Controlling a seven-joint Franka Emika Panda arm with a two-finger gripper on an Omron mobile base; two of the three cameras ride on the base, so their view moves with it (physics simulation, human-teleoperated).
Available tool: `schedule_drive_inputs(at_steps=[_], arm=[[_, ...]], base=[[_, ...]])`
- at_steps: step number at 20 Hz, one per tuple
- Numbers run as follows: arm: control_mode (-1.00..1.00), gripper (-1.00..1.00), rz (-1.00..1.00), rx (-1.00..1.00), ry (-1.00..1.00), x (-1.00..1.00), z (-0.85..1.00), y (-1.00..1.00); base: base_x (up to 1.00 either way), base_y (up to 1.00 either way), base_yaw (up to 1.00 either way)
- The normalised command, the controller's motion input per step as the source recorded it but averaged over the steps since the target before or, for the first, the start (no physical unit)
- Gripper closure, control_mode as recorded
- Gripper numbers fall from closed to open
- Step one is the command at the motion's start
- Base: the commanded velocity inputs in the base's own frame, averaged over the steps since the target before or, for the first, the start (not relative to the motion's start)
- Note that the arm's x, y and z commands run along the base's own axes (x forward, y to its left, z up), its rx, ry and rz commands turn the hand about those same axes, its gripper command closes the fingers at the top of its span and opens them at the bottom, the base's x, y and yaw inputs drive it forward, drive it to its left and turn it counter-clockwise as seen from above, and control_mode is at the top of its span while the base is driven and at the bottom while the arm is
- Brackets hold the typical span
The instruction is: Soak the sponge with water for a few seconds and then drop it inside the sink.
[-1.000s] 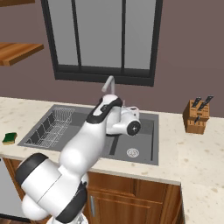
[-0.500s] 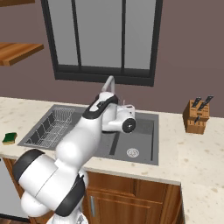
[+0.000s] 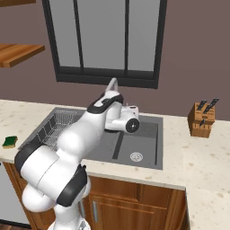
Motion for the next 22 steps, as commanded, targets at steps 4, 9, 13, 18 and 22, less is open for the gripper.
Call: schedule_drive_inputs(at_steps=[4,9,13,18,22], arm=[[-1.0,-1.0,0.0,0.0,0.0,0.16,-0.02,0.0],[-1.0,-1.0,0.0,0.0,0.0,0.09,0.0,0.0],[-1.0,-1.0,0.0,0.0,0.0,0.02,-0.01,0.0],[-1.0,-1.0,0.02,0.0,-0.01,0.0,-0.01,0.0],[-1.0,-1.0,0.05,0.0,0.0,0.0,-0.06,0.0]], base=[[0.0,0.0,0.0],[0.0,0.0,0.0],[0.0,0.0,0.0],[0.0,0.0,0.0],[0.0,0.0,0.0]])
